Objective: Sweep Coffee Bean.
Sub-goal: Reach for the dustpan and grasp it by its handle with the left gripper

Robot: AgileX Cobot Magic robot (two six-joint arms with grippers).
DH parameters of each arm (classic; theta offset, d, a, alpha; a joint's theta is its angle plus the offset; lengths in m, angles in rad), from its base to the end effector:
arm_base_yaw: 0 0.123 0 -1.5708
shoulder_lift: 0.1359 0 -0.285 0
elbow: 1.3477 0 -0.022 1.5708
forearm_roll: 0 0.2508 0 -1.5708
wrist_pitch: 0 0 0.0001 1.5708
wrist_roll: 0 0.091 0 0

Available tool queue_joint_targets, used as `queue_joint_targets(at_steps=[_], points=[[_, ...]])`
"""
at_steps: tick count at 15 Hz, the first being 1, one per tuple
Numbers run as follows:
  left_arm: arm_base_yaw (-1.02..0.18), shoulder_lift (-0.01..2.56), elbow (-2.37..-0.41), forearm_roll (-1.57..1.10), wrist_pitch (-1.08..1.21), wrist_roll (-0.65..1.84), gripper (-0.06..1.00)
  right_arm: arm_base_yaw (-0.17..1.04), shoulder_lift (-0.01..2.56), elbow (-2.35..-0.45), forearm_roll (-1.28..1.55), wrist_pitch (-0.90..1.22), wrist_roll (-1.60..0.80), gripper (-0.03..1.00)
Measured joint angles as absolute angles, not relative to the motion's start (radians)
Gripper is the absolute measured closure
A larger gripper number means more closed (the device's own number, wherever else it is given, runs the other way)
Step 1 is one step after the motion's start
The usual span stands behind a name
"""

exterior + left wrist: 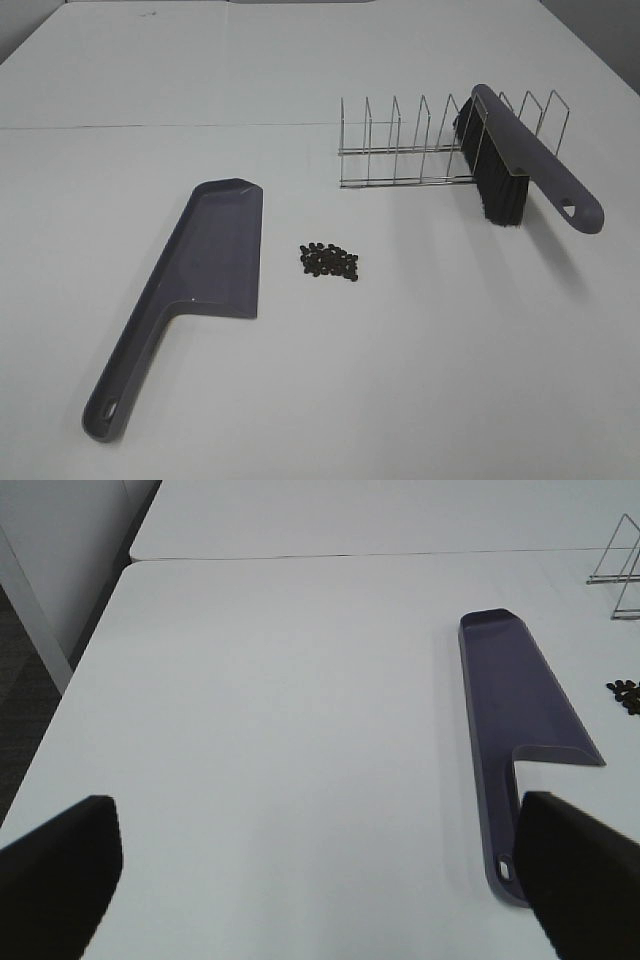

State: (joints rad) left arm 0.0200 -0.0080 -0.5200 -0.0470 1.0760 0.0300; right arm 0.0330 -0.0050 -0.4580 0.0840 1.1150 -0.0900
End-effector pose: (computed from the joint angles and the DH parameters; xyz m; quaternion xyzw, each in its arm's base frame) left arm -0.0091 -0.0039 0.2816 0.0057 0.8496 -0.0103 0.5272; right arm -0.0038 0.0067 0.2615 -0.0558 0.8736 0.0282 0.4826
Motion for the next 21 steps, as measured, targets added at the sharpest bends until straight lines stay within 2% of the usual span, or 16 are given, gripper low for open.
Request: queue_joint_targets(at_steps=[21], points=[[0.020,0.031,-0.529,-0.046,1.096,0.030,-0.05,0.033,-0.005,-0.458,0.084,1.115,-0.090,0.03]])
